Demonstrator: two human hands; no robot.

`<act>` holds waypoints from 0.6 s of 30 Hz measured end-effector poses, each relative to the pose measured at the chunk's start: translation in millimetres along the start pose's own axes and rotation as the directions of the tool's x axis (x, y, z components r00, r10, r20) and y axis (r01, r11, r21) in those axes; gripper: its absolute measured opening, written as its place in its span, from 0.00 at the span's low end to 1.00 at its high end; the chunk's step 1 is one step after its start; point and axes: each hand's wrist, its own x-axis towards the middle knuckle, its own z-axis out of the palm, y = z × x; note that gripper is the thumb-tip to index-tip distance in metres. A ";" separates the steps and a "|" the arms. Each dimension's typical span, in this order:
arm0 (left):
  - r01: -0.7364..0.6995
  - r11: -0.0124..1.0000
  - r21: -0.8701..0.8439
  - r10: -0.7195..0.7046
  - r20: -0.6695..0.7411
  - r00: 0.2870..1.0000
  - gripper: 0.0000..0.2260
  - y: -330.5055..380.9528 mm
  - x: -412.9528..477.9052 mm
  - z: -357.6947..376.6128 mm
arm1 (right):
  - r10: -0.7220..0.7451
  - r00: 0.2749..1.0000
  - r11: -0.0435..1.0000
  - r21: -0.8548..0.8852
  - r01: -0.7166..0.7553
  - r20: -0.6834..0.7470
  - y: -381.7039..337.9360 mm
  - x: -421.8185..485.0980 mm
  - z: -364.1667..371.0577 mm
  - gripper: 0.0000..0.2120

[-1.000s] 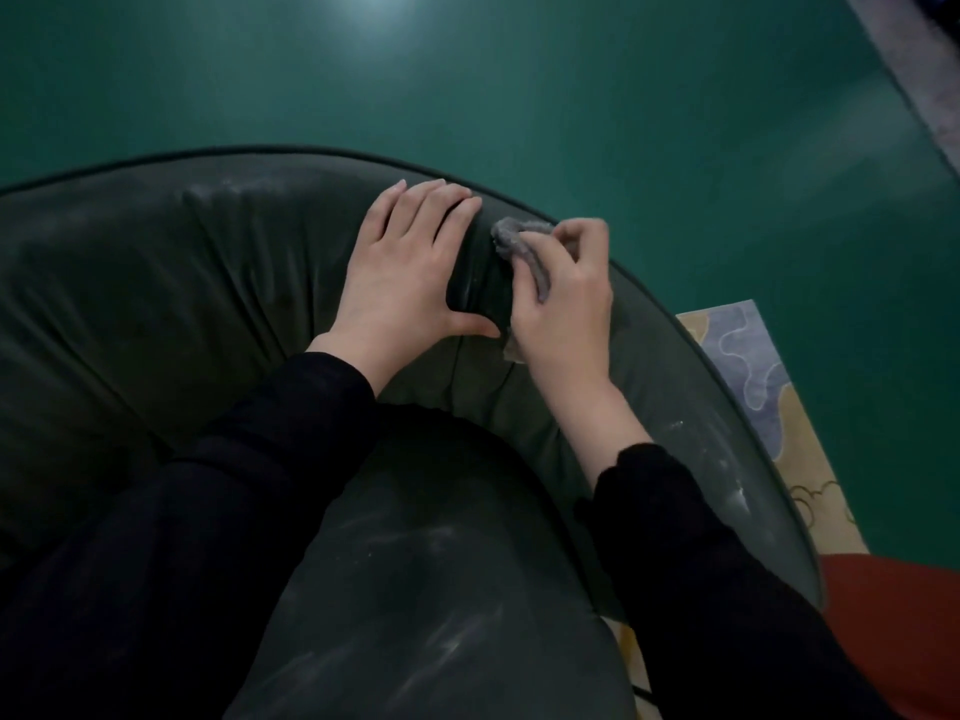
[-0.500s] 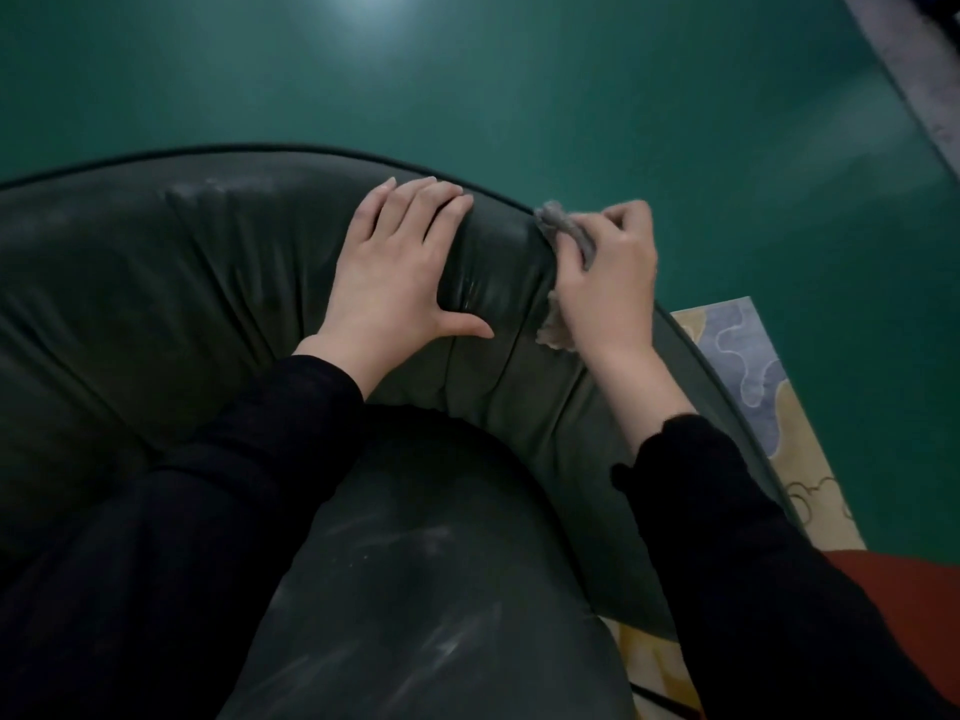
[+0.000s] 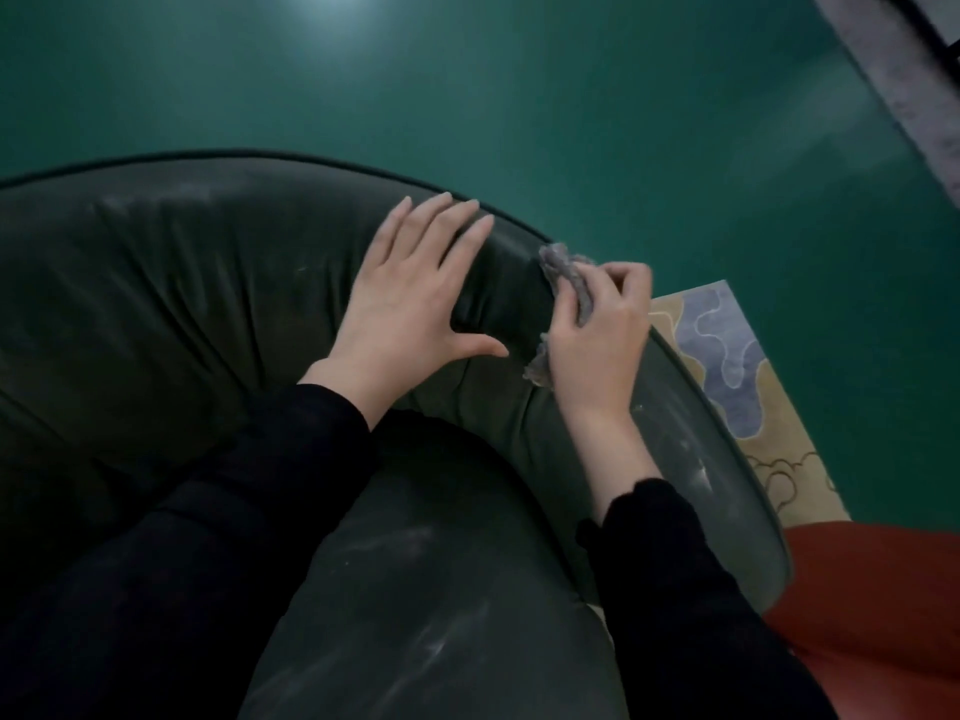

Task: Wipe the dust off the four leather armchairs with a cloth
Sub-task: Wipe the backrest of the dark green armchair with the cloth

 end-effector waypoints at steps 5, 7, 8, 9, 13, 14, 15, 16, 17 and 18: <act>-0.039 0.999 -0.021 0.040 0.024 0.999 0.48 19.0 5.1 10.1 | 0.070 0.993 0.993 -0.089 -0.078 -0.091 38.0 -27.1 -34.6 0.07; -0.060 0.998 -0.030 0.061 0.038 0.997 0.49 24.1 5.0 13.6 | 0.061 0.991 0.996 -0.052 -0.067 -0.117 36.0 -23.5 -34.3 0.07; -0.070 0.997 -0.035 0.072 0.041 0.997 0.49 27.1 4.4 16.3 | 0.032 0.993 0.999 -0.026 -0.036 -0.113 30.4 -20.9 -30.3 0.07; -0.081 0.996 -0.040 0.082 0.037 0.996 0.48 29.9 3.6 19.0 | -0.006 0.996 1.000 -0.007 0.005 -0.089 23.2 -19.4 -24.3 0.07; -0.093 0.994 -0.055 0.094 0.031 0.995 0.46 33.5 0.2 29.0 | -0.077 0.997 0.997 0.000 0.077 -0.005 11.6 -35.3 -12.8 0.08; -0.089 0.995 -0.050 0.091 0.037 0.995 0.47 33.1 0.1 29.7 | -0.053 0.998 0.999 -0.008 0.053 -0.013 18.9 -40.7 -17.4 0.09; -0.088 0.995 -0.044 0.090 0.044 0.995 0.48 32.8 0.2 29.8 | -0.023 0.999 1.000 -0.022 0.022 -0.024 29.2 -46.3 -24.6 0.09; -0.087 0.995 -0.041 0.089 0.051 0.995 0.48 32.7 0.4 29.6 | 0.005 0.999 0.999 -0.041 -0.006 -0.040 39.9 -51.9 -33.3 0.09; -0.083 0.996 -0.040 0.085 0.055 0.995 0.49 32.8 0.4 29.6 | 0.024 0.998 0.998 -0.063 -0.028 -0.063 48.7 -56.4 -41.8 0.09; -0.079 0.996 -0.042 0.082 0.055 0.995 0.49 32.8 0.5 29.5 | 0.034 0.995 0.996 -0.080 -0.041 -0.088 54.5 -58.9 -48.6 0.09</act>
